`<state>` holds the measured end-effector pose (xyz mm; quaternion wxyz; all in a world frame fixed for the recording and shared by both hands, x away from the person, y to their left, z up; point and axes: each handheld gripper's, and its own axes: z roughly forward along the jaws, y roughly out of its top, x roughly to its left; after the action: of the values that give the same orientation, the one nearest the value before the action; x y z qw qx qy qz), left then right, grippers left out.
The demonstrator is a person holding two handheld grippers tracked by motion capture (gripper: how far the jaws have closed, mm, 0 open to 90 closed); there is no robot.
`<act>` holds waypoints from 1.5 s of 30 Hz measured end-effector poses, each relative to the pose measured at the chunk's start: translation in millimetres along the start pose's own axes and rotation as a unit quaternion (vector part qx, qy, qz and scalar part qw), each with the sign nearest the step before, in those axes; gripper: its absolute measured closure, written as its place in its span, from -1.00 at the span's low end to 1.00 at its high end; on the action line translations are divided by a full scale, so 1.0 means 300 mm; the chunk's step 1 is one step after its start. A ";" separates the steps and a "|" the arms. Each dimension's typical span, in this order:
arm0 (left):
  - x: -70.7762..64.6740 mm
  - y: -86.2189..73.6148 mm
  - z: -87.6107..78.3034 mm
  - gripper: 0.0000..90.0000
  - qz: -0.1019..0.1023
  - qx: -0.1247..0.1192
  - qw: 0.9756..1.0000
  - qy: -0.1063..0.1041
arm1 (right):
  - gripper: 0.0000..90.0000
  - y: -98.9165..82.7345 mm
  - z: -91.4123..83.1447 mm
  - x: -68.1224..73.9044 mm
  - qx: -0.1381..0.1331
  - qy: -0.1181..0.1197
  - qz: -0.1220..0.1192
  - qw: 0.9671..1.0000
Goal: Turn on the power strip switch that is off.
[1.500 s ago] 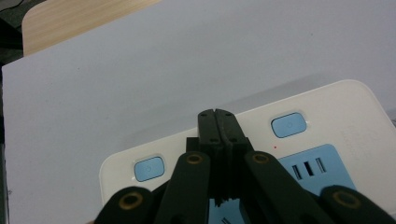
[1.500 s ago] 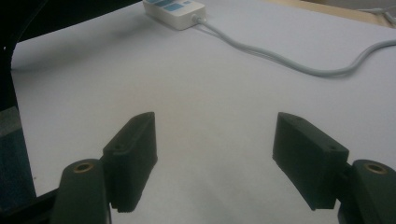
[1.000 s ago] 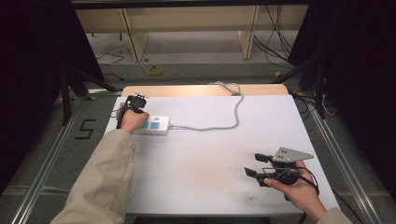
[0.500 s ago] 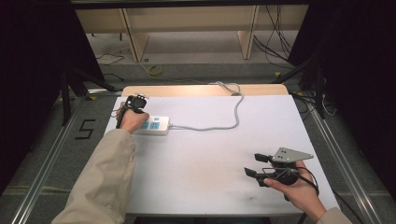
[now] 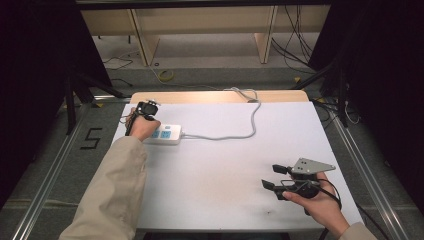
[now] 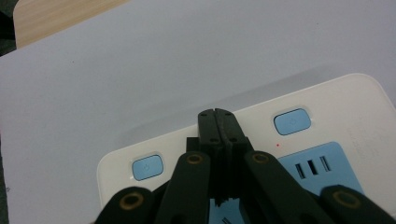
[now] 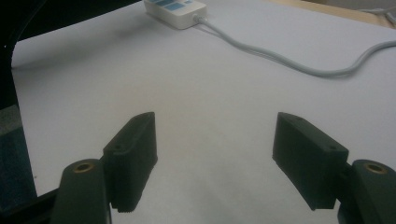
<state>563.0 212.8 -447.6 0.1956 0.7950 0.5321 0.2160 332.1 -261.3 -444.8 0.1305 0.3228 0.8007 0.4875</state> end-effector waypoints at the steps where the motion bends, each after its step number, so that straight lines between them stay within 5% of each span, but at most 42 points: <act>1: 0.000 0.000 0.000 1.00 0.000 0.000 1.000 0.000 | -0.31 0.000 0.000 0.000 0.000 0.000 0.000 1.000; 17: -0.021 0.005 0.005 1.00 0.021 0.009 1.000 0.019 | -0.31 0.001 0.001 0.000 0.000 0.002 -0.003 1.000; 21: -0.013 0.000 0.004 1.00 0.012 0.003 1.000 0.012 | -0.31 0.002 0.001 0.000 -0.001 0.002 -0.003 1.000; 28: -0.013 -0.013 -0.016 0.99 0.034 -0.011 0.999 0.030 | -0.31 0.002 -0.001 0.000 0.000 0.000 -0.002 1.000; 30: -0.005 -0.015 -0.037 0.98 0.027 -0.026 0.999 0.032 | -0.31 0.003 -0.001 0.001 0.000 0.000 -0.003 1.000; 39: -0.025 -0.030 -0.142 0.61 0.013 -0.070 0.997 -0.010 | -0.31 0.004 0.000 0.005 0.001 0.000 -0.003 1.000; 45: -0.042 -0.049 -0.185 0.16 -0.014 -0.063 0.997 -0.042 | -0.31 0.004 0.001 0.004 0.001 0.001 -0.004 1.000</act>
<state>517.0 210.8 -411.1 0.2703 0.7821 0.5198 0.2123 331.7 -260.0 -443.8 0.1315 0.3198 0.8023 0.4865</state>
